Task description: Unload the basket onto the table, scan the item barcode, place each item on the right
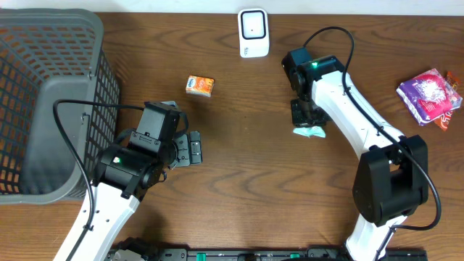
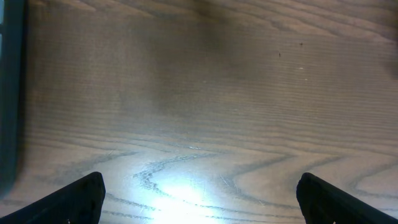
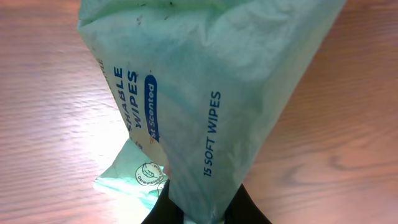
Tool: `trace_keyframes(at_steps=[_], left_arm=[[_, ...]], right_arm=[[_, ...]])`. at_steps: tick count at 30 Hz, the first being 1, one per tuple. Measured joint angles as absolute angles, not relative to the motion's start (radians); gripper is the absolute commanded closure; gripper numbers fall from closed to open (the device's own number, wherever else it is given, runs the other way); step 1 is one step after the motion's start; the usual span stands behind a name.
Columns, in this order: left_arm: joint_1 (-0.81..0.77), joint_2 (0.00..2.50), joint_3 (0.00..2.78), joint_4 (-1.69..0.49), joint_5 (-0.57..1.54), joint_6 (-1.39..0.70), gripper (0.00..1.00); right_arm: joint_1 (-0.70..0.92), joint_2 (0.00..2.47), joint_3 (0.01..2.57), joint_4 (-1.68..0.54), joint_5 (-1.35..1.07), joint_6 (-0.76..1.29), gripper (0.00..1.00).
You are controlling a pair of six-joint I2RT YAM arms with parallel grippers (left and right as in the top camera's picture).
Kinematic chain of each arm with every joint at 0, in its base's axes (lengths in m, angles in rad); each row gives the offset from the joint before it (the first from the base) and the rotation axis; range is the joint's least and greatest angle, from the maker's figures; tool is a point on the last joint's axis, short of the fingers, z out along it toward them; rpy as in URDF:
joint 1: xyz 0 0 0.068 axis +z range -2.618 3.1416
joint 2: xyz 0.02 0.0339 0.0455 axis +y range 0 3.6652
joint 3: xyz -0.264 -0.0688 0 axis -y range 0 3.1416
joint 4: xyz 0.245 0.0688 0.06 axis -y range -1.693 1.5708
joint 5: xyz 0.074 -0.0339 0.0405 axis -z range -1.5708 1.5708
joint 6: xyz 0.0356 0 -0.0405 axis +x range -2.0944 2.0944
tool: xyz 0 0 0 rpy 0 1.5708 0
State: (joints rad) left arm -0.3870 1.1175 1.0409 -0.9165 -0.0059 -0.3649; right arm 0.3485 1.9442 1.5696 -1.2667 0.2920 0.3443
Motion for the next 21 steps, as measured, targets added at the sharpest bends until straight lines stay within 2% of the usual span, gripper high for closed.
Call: trace_keyframes(at_steps=[5,9,10,13,14,16,17,18,21], left_arm=[[-0.387,1.118,1.041,-0.916,-0.006,-0.365,0.02],[-0.387,1.118,1.041,-0.916,-0.006,-0.365,0.02],[-0.387,1.118,1.041,-0.916,-0.006,-0.365,0.02],[-0.387,1.118,1.041,-0.916,-0.006,-0.365,0.02],[-0.387,1.118,1.041,-0.916,-0.006,-0.364,0.02],[-0.387,1.118,1.041,-0.916,-0.006,-0.365,0.02],[-0.387,1.118,1.041,-0.916,-0.006,-0.365,0.02],[-0.387,1.118,1.041,-0.916,-0.006,-0.365,0.02],[-0.387,1.118,1.041,-0.916,-0.006,-0.364,0.02]], right_arm=[[0.351,1.953,1.565,-1.213,0.277,0.323,0.99],[0.364,1.957,1.557,-1.105,0.147,0.248,0.87],[0.369,1.957,1.552,-1.085,0.119,0.233,0.76],[0.385,1.961,1.531,-1.042,0.050,0.198,0.62],[0.389,1.963,1.521,-1.029,0.029,0.191,0.54],[0.396,1.970,1.494,-1.009,-0.006,0.180,0.45],[0.396,1.974,1.483,-1.005,-0.017,0.175,0.30],[0.397,1.977,1.472,-1.005,-0.031,0.172,0.22],[0.397,1.987,1.459,-1.007,-0.055,0.167,0.19]])
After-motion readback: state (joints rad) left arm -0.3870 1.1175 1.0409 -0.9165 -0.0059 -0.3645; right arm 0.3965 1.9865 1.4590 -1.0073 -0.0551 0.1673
